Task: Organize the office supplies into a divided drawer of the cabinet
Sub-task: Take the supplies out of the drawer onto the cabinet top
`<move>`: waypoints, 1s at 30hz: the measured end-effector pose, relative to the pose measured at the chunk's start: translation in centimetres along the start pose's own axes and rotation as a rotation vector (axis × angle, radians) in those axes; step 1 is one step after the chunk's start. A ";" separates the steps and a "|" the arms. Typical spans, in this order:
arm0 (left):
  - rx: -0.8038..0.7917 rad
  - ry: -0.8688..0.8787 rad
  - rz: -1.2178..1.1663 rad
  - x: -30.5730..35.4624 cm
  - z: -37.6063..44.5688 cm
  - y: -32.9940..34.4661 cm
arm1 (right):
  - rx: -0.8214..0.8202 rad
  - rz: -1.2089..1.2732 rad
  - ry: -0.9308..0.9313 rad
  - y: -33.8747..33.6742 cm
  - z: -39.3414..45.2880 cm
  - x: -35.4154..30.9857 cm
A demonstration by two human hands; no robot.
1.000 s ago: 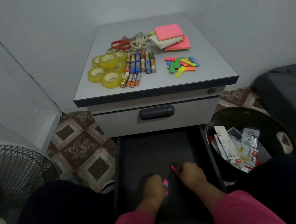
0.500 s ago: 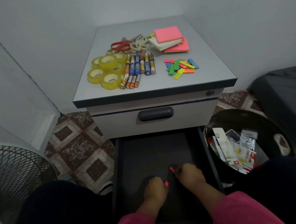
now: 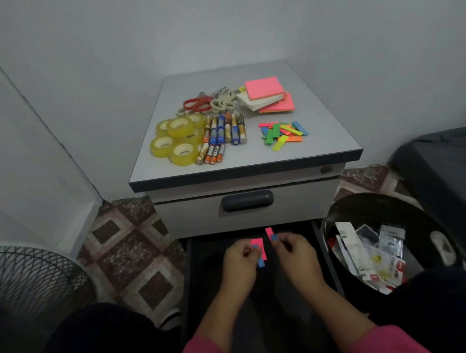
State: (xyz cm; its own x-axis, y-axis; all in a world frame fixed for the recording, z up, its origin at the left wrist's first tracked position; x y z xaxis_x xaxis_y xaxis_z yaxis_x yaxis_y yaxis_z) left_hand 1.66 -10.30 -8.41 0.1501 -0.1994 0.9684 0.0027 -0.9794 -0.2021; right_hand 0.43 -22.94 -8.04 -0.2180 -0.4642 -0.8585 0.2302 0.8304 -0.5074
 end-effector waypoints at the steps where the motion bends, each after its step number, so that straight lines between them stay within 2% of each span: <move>1: 0.015 0.044 -0.008 1.5 0.1 -0.1 | 0.043 0.014 -0.057 -0.6 0.0 -1.1; 7: 0.090 0.305 -0.019 11.0 -0.1 -0.9 | 0.361 -0.026 -0.455 -5.1 0.5 -7.6; 10: 0.150 0.439 0.059 15.5 0.7 -1.0 | 0.480 -0.057 -0.526 -7.2 2.4 -10.3; 13: 0.214 0.577 0.238 19.2 2.7 -0.5 | 0.465 -0.151 -0.494 -8.5 6.5 -12.4; 16: 0.245 0.629 0.437 21.3 5.6 0.6 | 0.473 -0.244 -0.486 -9.6 10.3 -14.0; 20: 0.222 0.678 0.706 23.2 8.5 1.6 | 0.420 -0.328 -0.435 -10.2 13.5 -15.0; 25: 0.120 0.695 1.083 24.8 10.0 2.1 | 0.266 -0.241 -0.367 -10.1 14.6 -14.8; 30: 0.037 0.657 1.111 25.0 11.2 1.6 | 0.258 -0.161 -0.348 -10.5 14.3 -14.7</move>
State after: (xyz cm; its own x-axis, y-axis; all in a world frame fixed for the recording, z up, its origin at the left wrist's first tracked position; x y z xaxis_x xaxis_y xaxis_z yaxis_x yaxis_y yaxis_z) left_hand 16.48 -16.51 13.87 -0.4220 -0.8909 0.1679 0.2191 -0.2800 -0.9347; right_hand 14.77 -29.20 8.87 0.0514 -0.6933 -0.7188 0.4576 0.6561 -0.6001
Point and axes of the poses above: each hand's wrist, its own z-axis towards the middle knuckle, its own y-axis out of the palm, x = y × z, the point moved 1 cm from there along z, towards the middle knuckle, and after that the axes turned 3 degrees about y, right-handed, at the moved point
